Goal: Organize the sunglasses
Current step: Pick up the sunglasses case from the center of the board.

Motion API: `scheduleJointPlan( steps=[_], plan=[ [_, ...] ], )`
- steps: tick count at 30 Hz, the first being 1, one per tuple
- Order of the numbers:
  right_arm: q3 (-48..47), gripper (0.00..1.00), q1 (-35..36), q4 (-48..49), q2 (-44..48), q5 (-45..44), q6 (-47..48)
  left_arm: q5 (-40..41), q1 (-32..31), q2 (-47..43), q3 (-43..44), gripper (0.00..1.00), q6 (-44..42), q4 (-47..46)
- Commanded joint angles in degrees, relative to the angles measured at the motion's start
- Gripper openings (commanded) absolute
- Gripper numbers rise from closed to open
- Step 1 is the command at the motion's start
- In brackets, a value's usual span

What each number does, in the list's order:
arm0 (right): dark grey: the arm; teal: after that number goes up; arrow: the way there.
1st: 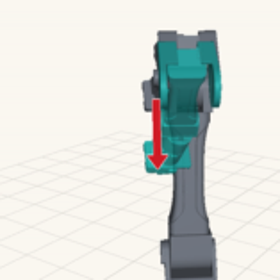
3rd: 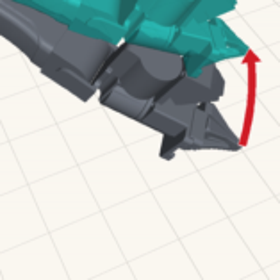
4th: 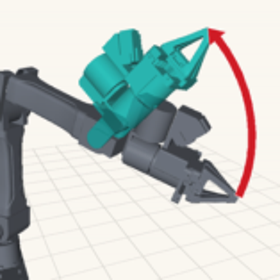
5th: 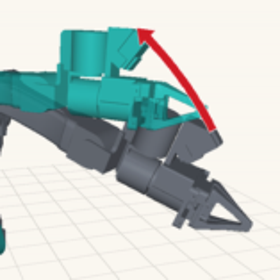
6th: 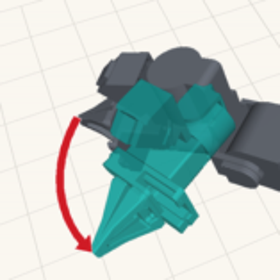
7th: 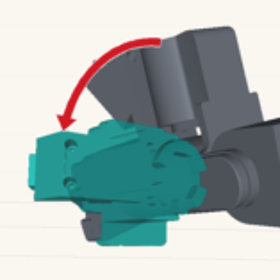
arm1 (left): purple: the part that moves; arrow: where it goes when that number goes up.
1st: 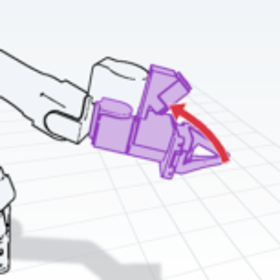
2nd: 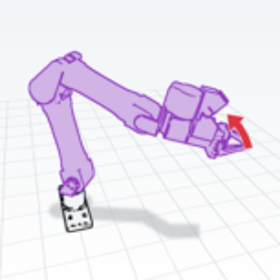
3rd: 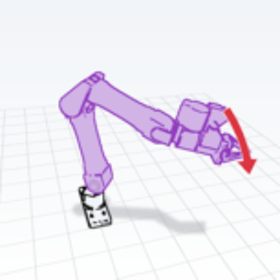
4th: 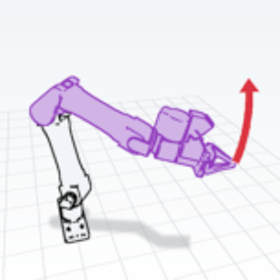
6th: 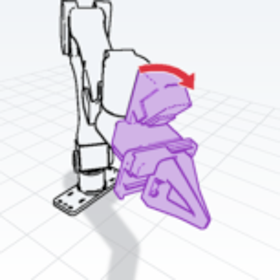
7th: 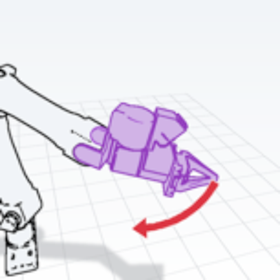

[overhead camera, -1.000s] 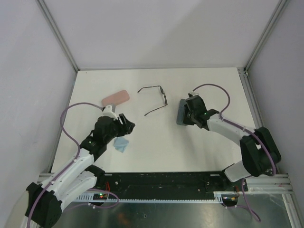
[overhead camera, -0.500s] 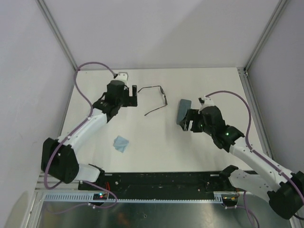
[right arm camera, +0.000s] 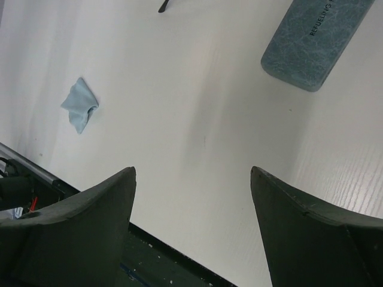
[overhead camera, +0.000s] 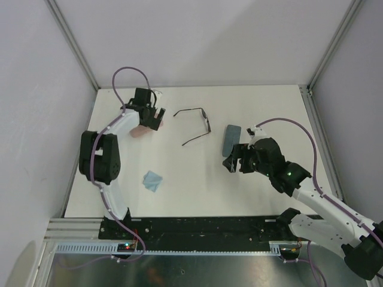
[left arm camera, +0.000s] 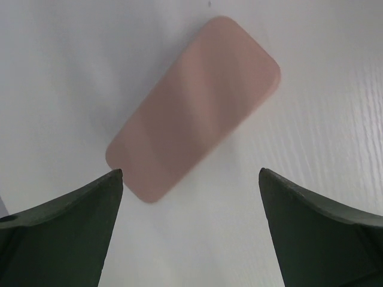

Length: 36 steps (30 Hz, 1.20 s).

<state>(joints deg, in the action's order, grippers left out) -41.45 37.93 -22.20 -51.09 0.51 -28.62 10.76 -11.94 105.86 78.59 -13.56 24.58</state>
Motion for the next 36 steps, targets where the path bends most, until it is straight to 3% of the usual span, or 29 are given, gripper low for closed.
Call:
scheduleJointPlan(
  steps=[1,8,14,17,19,22,30,34,36],
  plan=[
    [-0.2,0.82,0.1,0.1,1.7,2.3,0.0,-8.9,3.0,5.6,8.7,1.0,-5.7,2.4],
    [-1.4,0.84,0.0,-1.0,1.1,3.2,-0.1,-19.7,7.3,16.2,17.7,1.0,-6.5,7.9],
    [-2.1,0.84,0.0,-0.9,0.6,4.1,-0.6,-22.5,9.1,22.7,22.5,0.99,-4.3,10.6],
    [-2.1,0.83,0.1,-1.1,0.8,3.9,-0.9,-24.7,9.1,23.1,23.1,0.89,-2.3,11.3],
    [-2.1,0.82,0.3,-1.4,1.0,3.8,-1.0,-26.4,8.9,22.6,23.1,0.75,-0.7,11.8],
    [-2.1,0.81,0.6,-1.7,1.3,3.3,-1.0,-30.9,7.9,20.0,22.7,0.56,2.5,12.7],
    [-2.1,0.81,0.9,-2.4,-0.8,3.3,-1.2,-48.9,-0.6,5.7,17.8,0.35,17.9,10.8],
    [-2.1,0.84,-0.2,-1.0,-0.3,6.4,-1.6,-53.2,-5.9,-4.1,6.0,0.32,31.7,-0.1],
    [-2.1,0.91,-1.6,0.0,0.5,7.9,-2.0,-55.9,-7.5,-9.8,-2.5,0.3,41.5,-11.0]
  ],
)
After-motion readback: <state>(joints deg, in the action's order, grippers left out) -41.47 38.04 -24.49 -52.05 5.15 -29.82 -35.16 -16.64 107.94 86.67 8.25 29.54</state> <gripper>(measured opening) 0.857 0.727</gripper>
